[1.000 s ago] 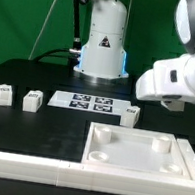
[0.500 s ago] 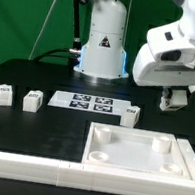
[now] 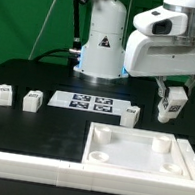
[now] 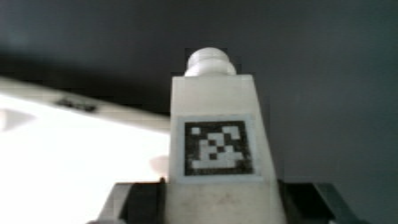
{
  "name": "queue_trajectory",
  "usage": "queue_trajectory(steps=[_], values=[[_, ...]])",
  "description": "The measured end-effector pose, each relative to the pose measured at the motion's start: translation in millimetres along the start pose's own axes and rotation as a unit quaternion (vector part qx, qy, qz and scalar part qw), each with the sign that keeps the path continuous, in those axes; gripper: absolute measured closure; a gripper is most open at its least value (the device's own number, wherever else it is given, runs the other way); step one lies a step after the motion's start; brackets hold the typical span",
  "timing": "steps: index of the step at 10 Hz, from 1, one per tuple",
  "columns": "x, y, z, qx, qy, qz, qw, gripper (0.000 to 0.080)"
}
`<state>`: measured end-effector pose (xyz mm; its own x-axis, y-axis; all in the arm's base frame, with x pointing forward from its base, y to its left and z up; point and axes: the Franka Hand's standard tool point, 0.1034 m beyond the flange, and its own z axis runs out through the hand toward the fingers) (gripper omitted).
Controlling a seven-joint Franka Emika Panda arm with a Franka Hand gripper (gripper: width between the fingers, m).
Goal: Assemble one leg
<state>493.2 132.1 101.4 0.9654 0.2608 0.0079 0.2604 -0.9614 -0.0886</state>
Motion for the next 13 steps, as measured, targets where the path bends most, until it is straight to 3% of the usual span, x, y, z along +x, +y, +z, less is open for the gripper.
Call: queue_trajectory(steps=[3, 5, 10, 12, 13], values=[[4.7, 3.4, -1.0, -0.004, 0.037, -0.001, 0.999, 0.0506], [21.9, 11.0, -13.2, -0.005, 0.043, -0.003, 0.999, 0.0506], [86.1, 32.2, -29.9, 0.0, 0.065, 0.003, 0.998, 0.0506], [89.8, 32.9, -28.7, -0.003, 0.086, 0.002, 0.996, 0.0506], [98.0, 35.6, -31.7, -0.009, 0.131, 0.0, 0.991, 0.0506]])
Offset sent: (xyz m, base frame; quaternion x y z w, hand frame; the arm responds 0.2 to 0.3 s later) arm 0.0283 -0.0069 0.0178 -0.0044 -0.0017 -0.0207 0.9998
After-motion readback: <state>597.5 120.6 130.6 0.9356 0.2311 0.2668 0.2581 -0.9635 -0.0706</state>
